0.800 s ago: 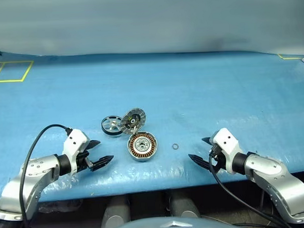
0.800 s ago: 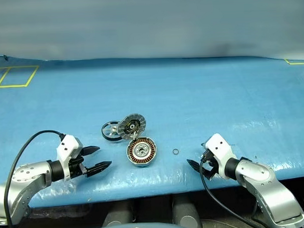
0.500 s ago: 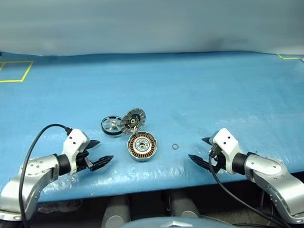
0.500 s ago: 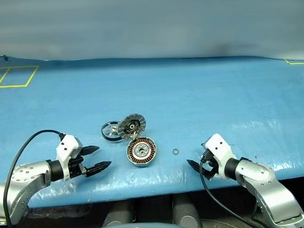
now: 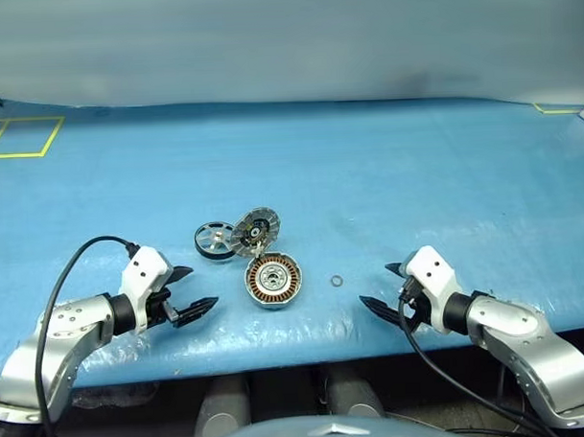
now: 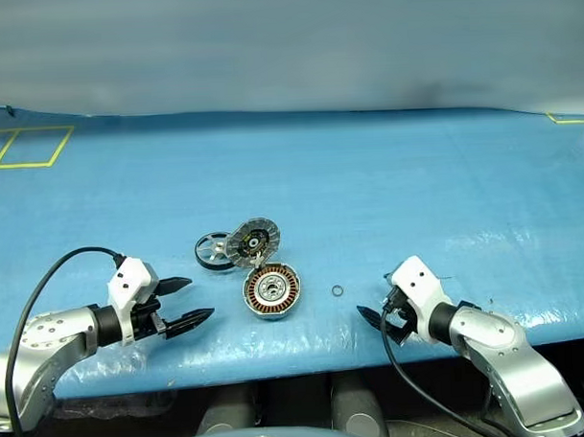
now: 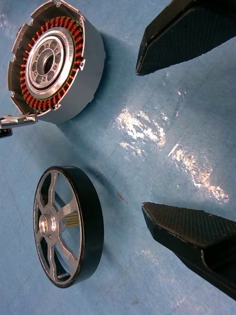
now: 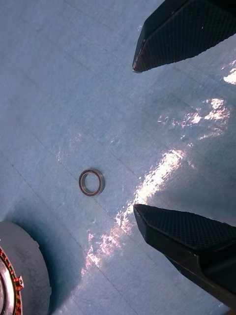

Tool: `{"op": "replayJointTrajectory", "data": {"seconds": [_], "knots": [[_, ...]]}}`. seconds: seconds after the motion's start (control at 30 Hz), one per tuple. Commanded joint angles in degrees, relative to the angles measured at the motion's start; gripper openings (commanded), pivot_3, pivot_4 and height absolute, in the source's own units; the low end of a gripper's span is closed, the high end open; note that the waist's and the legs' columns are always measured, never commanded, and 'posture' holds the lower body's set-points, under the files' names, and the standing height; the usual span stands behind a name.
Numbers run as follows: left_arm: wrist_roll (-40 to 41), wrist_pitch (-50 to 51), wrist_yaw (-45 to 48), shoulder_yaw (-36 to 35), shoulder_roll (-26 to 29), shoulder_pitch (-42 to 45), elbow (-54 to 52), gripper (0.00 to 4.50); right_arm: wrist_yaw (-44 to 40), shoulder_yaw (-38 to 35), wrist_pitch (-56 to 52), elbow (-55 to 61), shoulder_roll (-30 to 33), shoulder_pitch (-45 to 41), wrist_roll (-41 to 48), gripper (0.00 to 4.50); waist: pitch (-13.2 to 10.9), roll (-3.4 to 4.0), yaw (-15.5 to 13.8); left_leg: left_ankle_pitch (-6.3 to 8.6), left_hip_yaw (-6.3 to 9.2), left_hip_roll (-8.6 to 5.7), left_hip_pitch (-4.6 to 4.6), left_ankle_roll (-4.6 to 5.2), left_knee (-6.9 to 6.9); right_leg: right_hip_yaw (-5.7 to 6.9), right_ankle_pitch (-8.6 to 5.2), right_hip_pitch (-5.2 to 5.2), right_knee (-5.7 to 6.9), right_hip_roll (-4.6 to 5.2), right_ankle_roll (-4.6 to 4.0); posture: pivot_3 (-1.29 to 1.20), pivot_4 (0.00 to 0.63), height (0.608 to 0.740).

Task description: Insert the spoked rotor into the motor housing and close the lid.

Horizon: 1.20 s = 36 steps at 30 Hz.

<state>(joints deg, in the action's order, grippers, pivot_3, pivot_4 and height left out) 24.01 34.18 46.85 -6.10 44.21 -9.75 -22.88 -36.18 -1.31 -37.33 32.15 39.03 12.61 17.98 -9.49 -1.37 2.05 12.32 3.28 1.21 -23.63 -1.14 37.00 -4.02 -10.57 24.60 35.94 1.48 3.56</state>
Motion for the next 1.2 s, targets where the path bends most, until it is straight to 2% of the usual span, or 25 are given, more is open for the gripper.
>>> {"op": "replayJointTrajectory", "data": {"seconds": [0.03, 0.63, 0.97, 1.2], "knots": [[-0.83, -2.25, 0.30, 0.34, 0.12, -0.13, -2.08, 4.48, 0.04, -0.40, 2.04, 0.62, -0.63, -0.43, -0.08, 4.50, 0.00, 0.00, 0.00, 0.00, 0.00, 0.00, 0.00, 0.00, 0.00, 0.00, 0.00, 0.00, 0.00, 0.00, 0.00, 0.00, 0.150, 0.740], [-0.92, -3.17, 2.40, 0.36, 0.91, 1.65, -2.43, 4.48, -1.58, -1.40, 1.39, 1.30, -1.29, -2.85, 3.98, 4.50, -0.01, 0.01, 0.02, 0.01, -0.02, 0.02, 0.00, 0.01, 0.00, 0.00, 0.00, 0.00, 0.00, -0.01, 0.00, 0.00, 0.150, 0.740], [-1.05, -3.01, 1.43, 1.07, -0.36, 0.63, -3.18, 4.48, 9.68, 5.39, 3.18, -2.51, -14.25, -6.37, -1.52, 4.50, -0.02, 0.04, 0.08, 0.02, -0.03, 0.06, 0.00, 0.01, -0.01, 0.00, 0.00, 0.02, 0.01, -0.04, 0.00, 0.00, 0.150, 0.740], [-1.05, -2.85, 1.08, 1.12, -0.72, 0.38, -3.35, 4.48, 12.22, 8.45, 5.24, -4.74, -18.68, -5.34, -3.59, 4.50, -0.02, 0.06, 0.07, 0.03, -0.03, 0.06, 0.00, 0.01, -0.02, 0.00, 0.00, 0.02, 0.02, -0.04, 0.00, 0.00, 0.150, 0.740]]}}
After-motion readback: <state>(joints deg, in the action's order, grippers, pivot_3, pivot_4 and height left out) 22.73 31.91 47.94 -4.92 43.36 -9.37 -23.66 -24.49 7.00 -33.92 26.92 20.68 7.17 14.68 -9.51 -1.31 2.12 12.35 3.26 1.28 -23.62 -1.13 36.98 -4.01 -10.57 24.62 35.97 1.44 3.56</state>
